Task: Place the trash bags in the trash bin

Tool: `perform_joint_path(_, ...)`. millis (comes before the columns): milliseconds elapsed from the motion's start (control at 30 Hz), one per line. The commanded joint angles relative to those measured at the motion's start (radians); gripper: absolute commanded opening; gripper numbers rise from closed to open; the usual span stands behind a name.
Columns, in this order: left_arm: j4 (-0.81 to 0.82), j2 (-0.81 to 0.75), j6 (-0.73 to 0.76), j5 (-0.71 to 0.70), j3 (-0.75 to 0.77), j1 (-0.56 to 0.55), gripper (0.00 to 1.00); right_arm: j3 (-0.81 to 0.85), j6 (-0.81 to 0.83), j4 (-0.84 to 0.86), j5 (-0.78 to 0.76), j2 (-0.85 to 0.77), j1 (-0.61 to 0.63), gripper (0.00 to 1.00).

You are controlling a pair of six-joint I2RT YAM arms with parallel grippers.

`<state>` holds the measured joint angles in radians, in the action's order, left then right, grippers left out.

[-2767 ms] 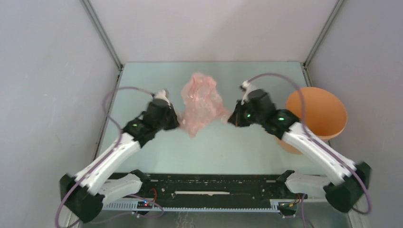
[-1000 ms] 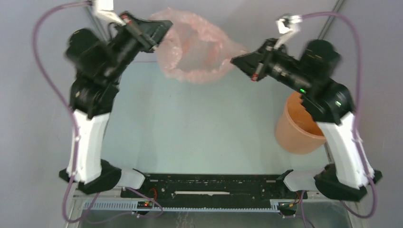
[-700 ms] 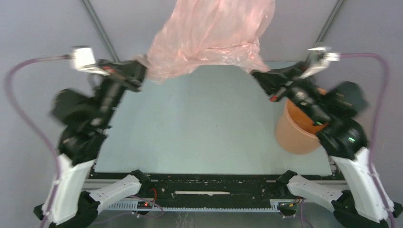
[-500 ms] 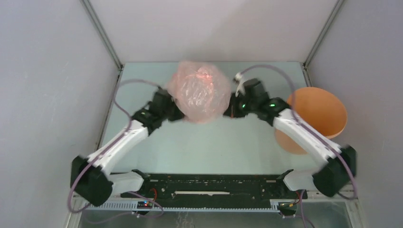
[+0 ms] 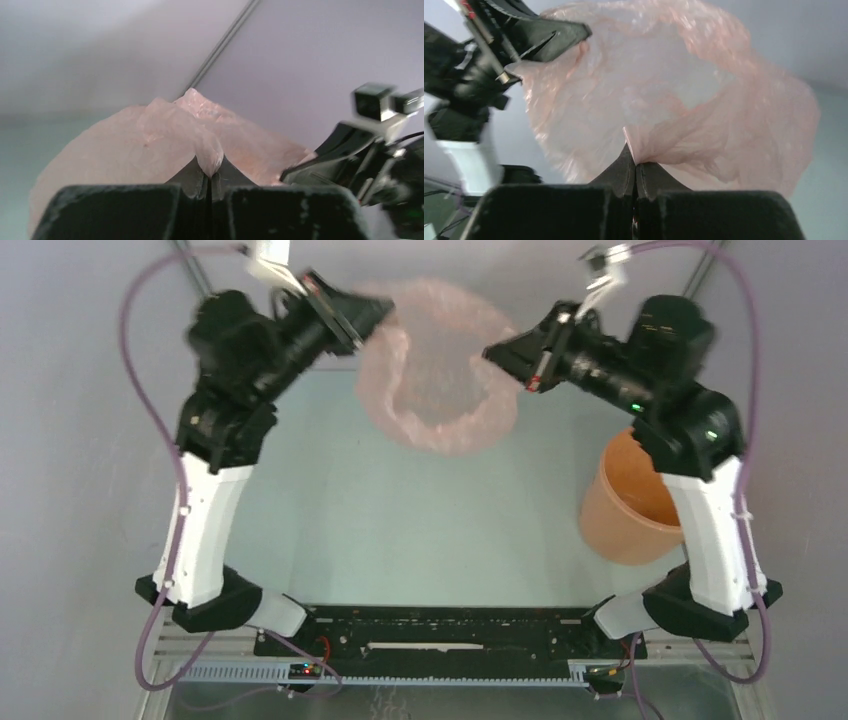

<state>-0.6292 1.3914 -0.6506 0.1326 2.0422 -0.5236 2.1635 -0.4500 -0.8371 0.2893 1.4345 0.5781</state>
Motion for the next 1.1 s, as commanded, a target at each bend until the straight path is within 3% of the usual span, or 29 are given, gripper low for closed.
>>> perform_joint_path(0,0.03,0.041,0.101,0.072,0.385,-0.037,0.0,0.166,0.057,0.005,-0.033,-0.052,0.072,0.0)
perform_joint_path(33,0.067,0.006,0.137,0.056,0.354,-0.061,0.0,0.078,0.069,0.091,-0.054,-0.129,0.096,0.0)
perform_joint_path(133,0.218,-0.216,0.218,-0.082,-0.088,-0.113,0.02,-0.324,0.06,0.399,-0.129,-0.344,0.113,0.0)
perform_joint_path(167,0.24,-0.279,0.208,-0.154,-0.248,-0.113,0.01,-0.435,0.048,0.433,-0.163,-0.393,0.103,0.0)
perform_joint_path(267,0.121,-0.353,0.117,-0.308,-0.588,-0.076,0.0,-0.669,0.002,0.343,-0.135,-0.412,0.021,0.0)
perform_joint_path(367,-0.042,-0.309,-0.019,-0.161,-0.847,0.024,0.0,-0.823,-0.019,0.154,-0.025,-0.324,-0.015,0.0)
perform_joint_path(433,-0.026,-0.306,-0.029,-0.035,-0.988,0.023,0.0,-0.894,-0.017,0.053,0.039,-0.247,-0.005,0.0)
perform_joint_path(567,0.068,-0.421,-0.065,-0.019,-1.094,0.01,0.0,-0.958,-0.013,0.005,0.029,-0.223,0.066,0.0)
perform_joint_path(667,0.041,-0.412,-0.024,-0.04,-0.956,0.015,0.0,-0.882,-0.033,0.044,0.021,-0.275,0.045,0.0)
perform_joint_path(733,-0.015,-0.34,0.012,-0.041,-0.726,0.023,0.0,-0.755,-0.045,0.044,0.027,-0.266,-0.001,0.0)
perform_joint_path(833,-0.084,-0.193,0.056,-0.016,-0.327,0.031,0.0,-0.442,-0.027,-0.01,0.032,-0.178,-0.039,0.0)
perform_joint_path(967,-0.13,0.012,0.074,0.048,0.291,0.033,0.0,0.107,-0.005,-0.09,0.052,-0.025,-0.041,0.0)
perform_joint_path(1033,-0.089,0.059,0.078,0.08,0.468,0.033,0.0,0.275,0.007,-0.059,0.05,-0.008,-0.028,0.0)
perform_joint_path(1067,-0.052,0.047,0.081,0.084,0.472,0.033,0.0,0.274,0.015,-0.012,0.033,-0.035,-0.017,0.0)
